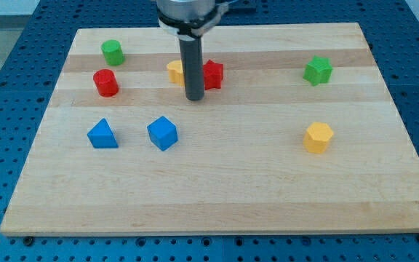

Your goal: Push red star diagonal to the yellow heart

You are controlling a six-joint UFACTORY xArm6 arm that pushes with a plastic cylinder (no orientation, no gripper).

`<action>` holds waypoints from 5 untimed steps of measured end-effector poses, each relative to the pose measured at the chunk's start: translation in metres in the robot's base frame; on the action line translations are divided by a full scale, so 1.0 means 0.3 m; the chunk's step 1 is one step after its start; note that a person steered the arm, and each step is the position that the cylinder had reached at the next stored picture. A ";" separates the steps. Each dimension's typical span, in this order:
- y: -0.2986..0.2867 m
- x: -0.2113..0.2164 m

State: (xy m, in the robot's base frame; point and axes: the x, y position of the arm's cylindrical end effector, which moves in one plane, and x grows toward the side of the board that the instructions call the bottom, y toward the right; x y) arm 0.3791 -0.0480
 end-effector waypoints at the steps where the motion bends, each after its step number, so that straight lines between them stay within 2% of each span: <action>1: 0.016 -0.025; 2: 0.057 -0.103; 3: 0.058 -0.037; 5: 0.064 -0.013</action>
State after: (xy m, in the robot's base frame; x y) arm 0.3751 -0.0287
